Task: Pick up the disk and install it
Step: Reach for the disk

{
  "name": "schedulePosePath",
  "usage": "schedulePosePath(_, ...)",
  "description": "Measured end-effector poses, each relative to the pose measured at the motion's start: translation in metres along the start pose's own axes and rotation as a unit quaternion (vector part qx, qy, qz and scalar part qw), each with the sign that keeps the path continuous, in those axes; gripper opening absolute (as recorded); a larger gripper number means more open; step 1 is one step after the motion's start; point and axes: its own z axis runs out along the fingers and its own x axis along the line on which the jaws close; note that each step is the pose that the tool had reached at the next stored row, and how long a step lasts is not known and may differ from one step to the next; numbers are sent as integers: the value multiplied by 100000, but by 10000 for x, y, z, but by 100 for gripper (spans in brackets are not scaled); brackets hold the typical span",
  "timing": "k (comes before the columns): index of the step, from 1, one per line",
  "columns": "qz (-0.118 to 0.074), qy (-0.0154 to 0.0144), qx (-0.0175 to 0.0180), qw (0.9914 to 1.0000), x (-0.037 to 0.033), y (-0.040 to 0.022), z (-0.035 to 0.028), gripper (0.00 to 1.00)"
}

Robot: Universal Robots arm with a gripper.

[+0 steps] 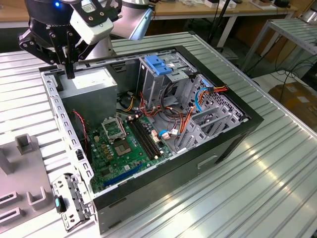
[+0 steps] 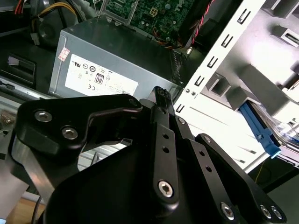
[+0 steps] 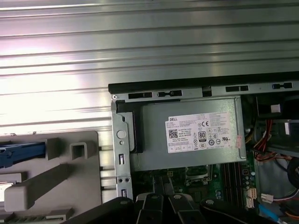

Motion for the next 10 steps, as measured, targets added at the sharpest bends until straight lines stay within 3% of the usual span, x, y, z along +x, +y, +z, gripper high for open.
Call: schedulePosePath(10, 2, 4, 4, 100000, 97, -7, -3, 11)
